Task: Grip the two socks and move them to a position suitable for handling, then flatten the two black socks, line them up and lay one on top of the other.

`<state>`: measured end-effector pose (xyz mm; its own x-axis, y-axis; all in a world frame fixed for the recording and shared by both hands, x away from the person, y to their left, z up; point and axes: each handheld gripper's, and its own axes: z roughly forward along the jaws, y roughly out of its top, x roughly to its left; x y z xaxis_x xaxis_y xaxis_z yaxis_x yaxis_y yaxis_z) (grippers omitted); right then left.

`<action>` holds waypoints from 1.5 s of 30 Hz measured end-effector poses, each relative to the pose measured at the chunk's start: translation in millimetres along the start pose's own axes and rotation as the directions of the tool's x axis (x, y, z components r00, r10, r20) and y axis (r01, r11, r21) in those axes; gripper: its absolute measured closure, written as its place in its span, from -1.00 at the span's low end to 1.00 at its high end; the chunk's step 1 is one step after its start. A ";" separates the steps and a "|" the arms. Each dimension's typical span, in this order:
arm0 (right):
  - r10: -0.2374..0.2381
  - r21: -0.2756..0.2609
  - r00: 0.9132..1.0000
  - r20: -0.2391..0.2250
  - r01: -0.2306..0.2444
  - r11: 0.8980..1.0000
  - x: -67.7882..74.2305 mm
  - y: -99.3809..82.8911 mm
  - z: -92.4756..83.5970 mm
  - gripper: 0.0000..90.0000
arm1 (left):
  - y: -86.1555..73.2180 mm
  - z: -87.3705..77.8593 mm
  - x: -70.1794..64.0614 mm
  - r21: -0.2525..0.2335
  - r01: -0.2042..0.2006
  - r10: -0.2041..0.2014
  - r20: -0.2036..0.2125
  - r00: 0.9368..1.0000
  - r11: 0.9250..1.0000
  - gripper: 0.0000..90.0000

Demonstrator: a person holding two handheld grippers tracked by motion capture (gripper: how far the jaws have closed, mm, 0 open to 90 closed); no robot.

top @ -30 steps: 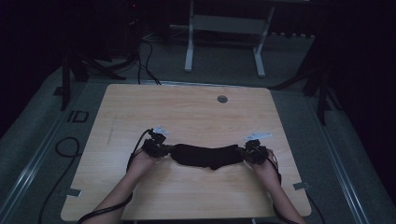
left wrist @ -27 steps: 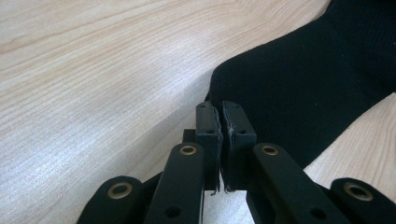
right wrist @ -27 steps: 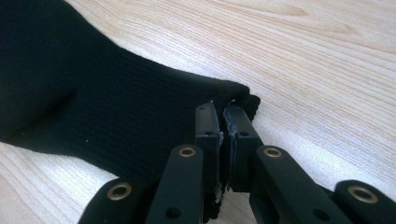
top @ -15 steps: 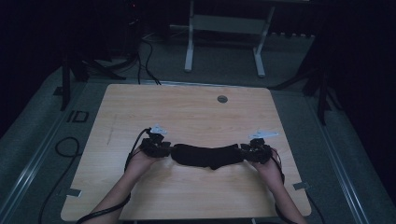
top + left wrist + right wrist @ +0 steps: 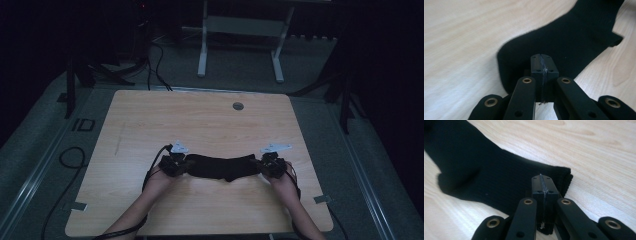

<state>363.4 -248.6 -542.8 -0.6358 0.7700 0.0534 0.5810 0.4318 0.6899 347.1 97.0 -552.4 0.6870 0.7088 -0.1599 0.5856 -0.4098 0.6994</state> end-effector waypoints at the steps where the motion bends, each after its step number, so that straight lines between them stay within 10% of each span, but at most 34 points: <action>1: -0.002 0.010 1.000 0.003 0.002 1.000 -1.2 -0.3 4.1 1.00 | -0.9 3.6 1.0 0.007 0.002 -0.002 -0.003 1.000 1.000 0.99; 17: 0.006 0.024 1.000 -0.027 -0.005 1.000 -6.6 9.5 19.0 0.92 | -2.1 6.1 11.5 0.014 0.033 -0.033 -0.018 0.999 0.999 0.95; 35: -0.018 -0.096 0.996 -0.083 0.010 0.995 -1.5 17.0 -17.0 -0.17 | -0.6 -21.3 1.7 -0.113 0.028 -0.024 0.032 0.999 0.993 -0.28; 40: -0.026 -0.108 0.997 -0.077 0.018 0.994 -2.7 15.4 -15.4 -0.66 | -4.8 -21.9 0.4 -0.115 0.014 -0.015 -0.004 1.000 0.993 -0.70; 45: -0.040 -0.124 0.997 -0.071 0.031 0.992 -2.4 13.7 -14.9 -0.69 | -9.8 -24.9 0.7 -0.123 -0.028 0.019 -0.081 0.997 0.992 -0.80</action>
<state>365.4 -251.5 -522.7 -0.6929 0.7169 0.0765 0.4934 0.3941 0.7753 331.1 115.9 -542.1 0.6608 0.7451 -0.0902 0.5084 -0.3559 0.7841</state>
